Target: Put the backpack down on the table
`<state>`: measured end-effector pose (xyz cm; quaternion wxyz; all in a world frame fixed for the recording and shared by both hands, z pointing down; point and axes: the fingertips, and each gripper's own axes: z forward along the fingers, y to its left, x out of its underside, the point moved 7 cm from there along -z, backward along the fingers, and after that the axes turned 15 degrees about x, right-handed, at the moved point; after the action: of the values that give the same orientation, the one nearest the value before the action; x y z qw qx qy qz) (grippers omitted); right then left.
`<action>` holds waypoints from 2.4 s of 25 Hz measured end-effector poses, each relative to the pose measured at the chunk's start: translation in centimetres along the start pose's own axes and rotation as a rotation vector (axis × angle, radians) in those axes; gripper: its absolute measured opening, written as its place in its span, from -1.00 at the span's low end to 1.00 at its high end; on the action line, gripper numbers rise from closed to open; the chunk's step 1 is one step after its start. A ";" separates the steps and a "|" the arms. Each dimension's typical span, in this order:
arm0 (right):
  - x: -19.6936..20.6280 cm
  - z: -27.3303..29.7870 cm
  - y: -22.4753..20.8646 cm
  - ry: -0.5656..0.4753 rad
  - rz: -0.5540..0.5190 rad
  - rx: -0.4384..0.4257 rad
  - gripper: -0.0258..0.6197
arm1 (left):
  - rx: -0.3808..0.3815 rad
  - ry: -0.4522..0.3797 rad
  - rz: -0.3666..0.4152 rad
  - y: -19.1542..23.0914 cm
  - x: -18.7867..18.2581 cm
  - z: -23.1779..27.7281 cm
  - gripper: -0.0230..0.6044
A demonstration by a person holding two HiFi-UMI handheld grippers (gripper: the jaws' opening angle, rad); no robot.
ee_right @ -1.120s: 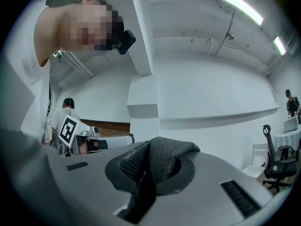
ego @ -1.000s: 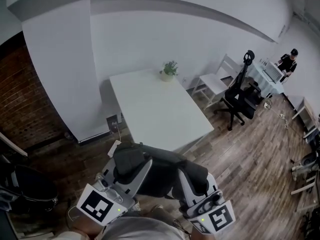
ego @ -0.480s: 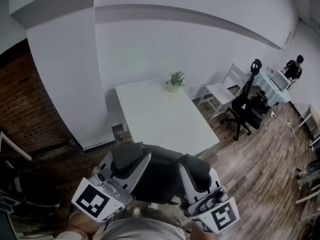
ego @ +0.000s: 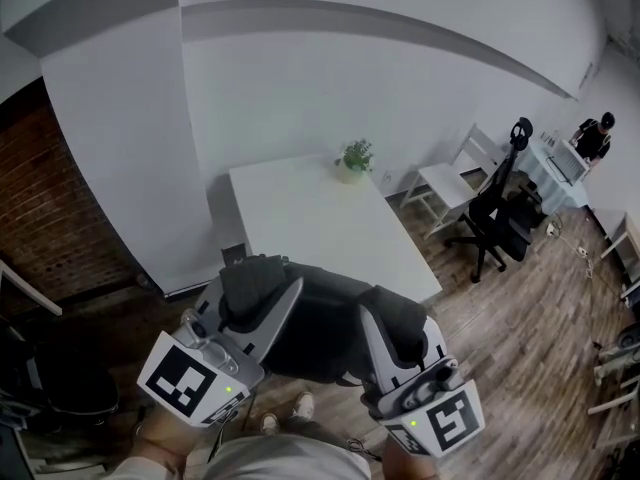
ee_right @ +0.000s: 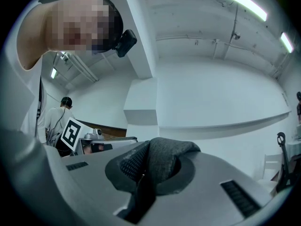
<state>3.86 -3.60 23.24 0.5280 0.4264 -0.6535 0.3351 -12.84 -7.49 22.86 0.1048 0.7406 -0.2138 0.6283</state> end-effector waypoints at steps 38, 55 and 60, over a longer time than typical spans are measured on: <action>9.3 17.5 -15.3 0.045 -0.033 -0.077 -0.76 | -0.178 0.078 -0.022 16.5 10.7 13.6 -0.78; 16.8 19.9 -18.6 0.171 -0.047 -0.075 -0.75 | -0.262 0.206 -0.090 18.9 18.2 16.4 -0.78; 18.4 20.0 -18.2 0.159 -0.110 -0.059 -0.75 | -0.272 0.206 -0.107 18.8 20.1 16.3 -0.78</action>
<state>10.95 -32.60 36.60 0.6081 0.4182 -0.5946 0.3189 -4.49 -34.77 37.27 0.2585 0.6617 -0.2453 0.6596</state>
